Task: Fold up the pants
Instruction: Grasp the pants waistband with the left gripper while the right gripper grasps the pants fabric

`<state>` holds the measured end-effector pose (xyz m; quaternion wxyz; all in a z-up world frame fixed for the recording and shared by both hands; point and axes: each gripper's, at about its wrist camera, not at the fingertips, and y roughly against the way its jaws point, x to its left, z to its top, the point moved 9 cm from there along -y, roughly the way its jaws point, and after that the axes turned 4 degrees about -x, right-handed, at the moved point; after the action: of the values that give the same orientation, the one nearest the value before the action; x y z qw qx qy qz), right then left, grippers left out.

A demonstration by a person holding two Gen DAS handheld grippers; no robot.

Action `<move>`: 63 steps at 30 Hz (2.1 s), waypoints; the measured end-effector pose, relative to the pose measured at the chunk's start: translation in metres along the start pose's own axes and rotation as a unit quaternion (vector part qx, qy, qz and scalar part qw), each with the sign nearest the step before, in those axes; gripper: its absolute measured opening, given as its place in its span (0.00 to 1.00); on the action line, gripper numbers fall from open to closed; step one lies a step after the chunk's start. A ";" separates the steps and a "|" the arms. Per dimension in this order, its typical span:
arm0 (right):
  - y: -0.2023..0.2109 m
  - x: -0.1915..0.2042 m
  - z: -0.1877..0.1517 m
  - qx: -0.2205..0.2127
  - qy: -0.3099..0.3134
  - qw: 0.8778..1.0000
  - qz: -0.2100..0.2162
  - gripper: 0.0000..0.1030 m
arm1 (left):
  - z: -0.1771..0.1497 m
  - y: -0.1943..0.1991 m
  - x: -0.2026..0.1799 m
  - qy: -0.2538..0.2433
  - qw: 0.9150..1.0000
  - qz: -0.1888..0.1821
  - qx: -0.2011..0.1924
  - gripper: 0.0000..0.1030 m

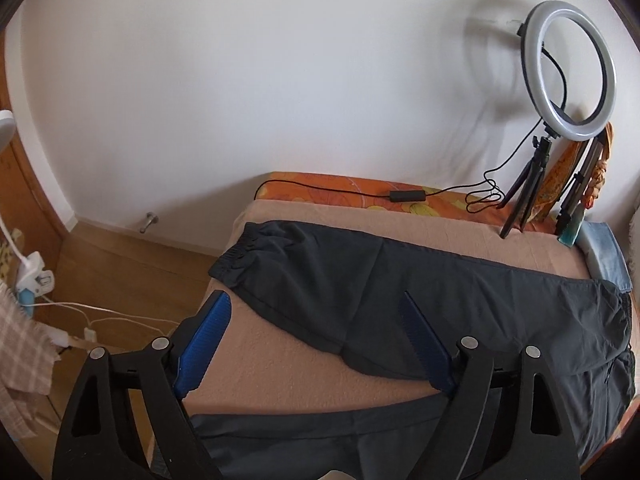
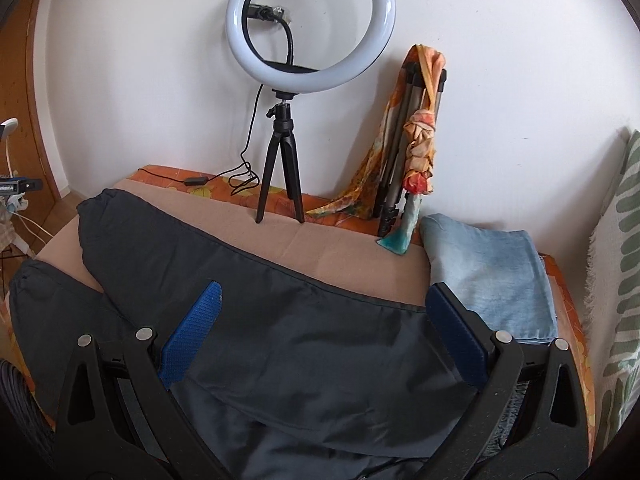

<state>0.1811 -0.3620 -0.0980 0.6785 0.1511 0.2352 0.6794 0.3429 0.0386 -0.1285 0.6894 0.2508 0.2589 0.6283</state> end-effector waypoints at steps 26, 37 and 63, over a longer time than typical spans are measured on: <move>-0.211 0.014 -0.059 0.192 -0.008 0.975 0.110 1.00 | 0.028 -0.237 0.082 0.099 0.986 0.047 0.128 0.79; -0.239 0.019 -0.077 0.220 0.020 0.968 0.114 1.00 | 0.024 -0.253 0.087 0.076 0.987 0.053 0.128 0.43; -0.167 0.032 -0.046 0.160 0.052 0.981 0.092 0.04 | 0.061 -0.161 0.085 0.090 0.996 0.002 0.020 0.21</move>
<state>0.2983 -0.3410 -0.2283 0.5666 0.2433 0.3613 0.6994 0.5090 0.1083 -0.1947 0.6568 0.2075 0.3319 0.6445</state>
